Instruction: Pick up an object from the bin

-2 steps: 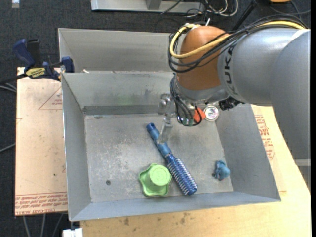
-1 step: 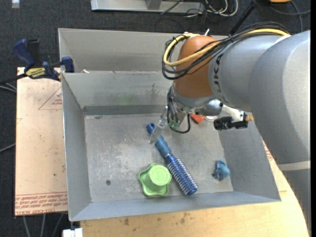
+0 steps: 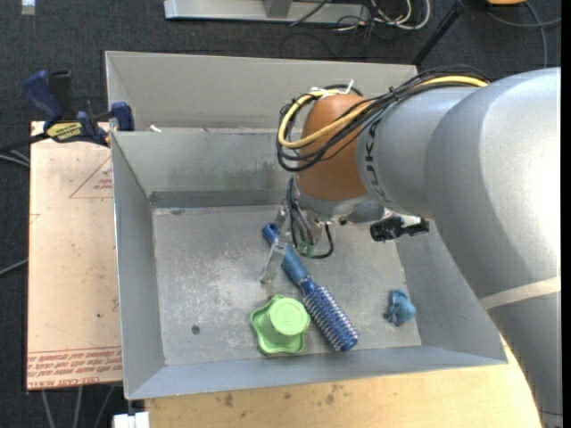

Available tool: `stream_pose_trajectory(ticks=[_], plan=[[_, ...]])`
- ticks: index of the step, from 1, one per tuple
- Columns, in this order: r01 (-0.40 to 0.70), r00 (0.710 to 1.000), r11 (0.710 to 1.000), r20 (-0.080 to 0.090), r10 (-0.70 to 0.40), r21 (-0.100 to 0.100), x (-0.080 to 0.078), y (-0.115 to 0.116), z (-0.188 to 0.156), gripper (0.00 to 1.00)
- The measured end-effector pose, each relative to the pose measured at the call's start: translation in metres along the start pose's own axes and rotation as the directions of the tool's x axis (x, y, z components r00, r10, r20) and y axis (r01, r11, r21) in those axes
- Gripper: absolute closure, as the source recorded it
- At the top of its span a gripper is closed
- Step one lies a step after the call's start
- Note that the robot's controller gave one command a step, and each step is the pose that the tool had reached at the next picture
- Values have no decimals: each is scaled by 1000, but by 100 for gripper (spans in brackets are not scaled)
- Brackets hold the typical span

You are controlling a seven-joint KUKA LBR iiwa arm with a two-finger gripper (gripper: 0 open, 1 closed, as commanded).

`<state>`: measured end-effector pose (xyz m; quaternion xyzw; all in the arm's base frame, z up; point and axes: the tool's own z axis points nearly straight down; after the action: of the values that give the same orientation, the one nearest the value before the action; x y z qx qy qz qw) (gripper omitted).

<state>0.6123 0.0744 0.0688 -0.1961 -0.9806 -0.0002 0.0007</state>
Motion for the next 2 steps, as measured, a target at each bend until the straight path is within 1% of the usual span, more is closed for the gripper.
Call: stream_pose_trajectory(ticks=[1,2], plan=[[0,1000,1000,3,0,-2,-1,1,-2,100],[3,1000,1000,10,-3,-4,-8,-5,-123,100]])
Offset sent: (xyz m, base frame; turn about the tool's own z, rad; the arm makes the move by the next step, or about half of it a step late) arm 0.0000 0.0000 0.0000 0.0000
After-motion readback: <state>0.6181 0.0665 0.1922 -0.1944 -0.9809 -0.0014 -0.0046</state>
